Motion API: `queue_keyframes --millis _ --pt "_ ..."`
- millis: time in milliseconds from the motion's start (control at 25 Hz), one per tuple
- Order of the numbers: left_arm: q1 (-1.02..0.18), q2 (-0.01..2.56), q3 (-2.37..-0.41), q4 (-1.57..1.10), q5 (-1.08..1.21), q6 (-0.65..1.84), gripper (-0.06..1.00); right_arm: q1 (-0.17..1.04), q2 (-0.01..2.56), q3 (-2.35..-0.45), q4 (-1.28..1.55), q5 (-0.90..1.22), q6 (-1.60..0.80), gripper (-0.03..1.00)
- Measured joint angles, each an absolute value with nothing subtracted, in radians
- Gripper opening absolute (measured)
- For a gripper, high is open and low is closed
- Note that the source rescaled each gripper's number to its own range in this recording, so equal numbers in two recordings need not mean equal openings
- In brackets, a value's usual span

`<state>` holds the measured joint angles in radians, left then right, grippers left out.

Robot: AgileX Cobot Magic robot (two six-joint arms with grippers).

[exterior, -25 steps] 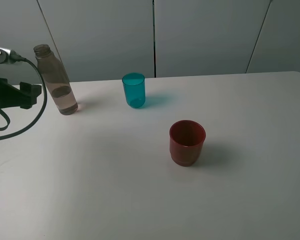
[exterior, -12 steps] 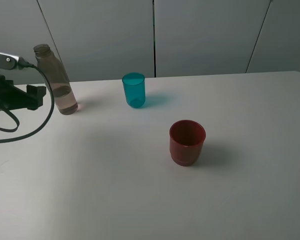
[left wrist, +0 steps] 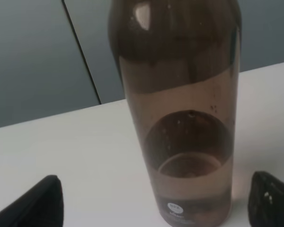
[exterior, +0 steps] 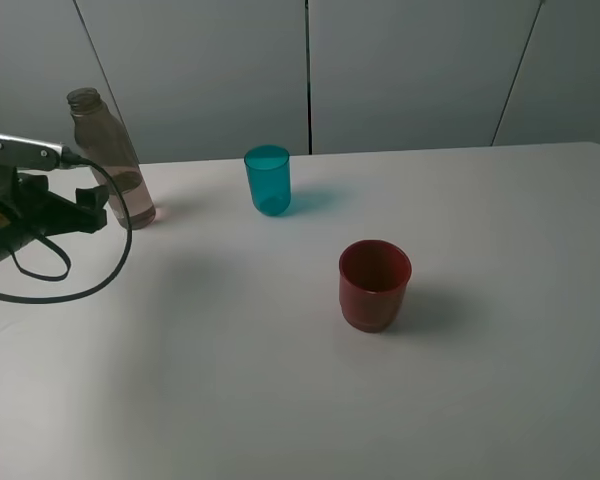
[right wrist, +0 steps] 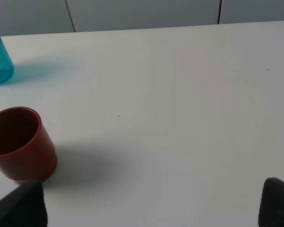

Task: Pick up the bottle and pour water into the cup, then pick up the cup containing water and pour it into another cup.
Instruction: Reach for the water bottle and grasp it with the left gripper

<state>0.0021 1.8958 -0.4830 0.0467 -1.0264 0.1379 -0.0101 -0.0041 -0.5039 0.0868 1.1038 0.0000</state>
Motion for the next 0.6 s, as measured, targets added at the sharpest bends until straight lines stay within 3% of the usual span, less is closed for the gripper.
queue_keyframes --millis 240,600 --pt "0.002 2.019 -0.487 0.028 -1.191 0.134 0.99 -0.010 -0.004 -0.504 0.087 1.104 0.000 0.76" --pt "0.002 2.143 -0.592 0.047 -1.204 0.116 0.99 -0.010 -0.004 -0.504 0.087 1.104 0.000 0.76"
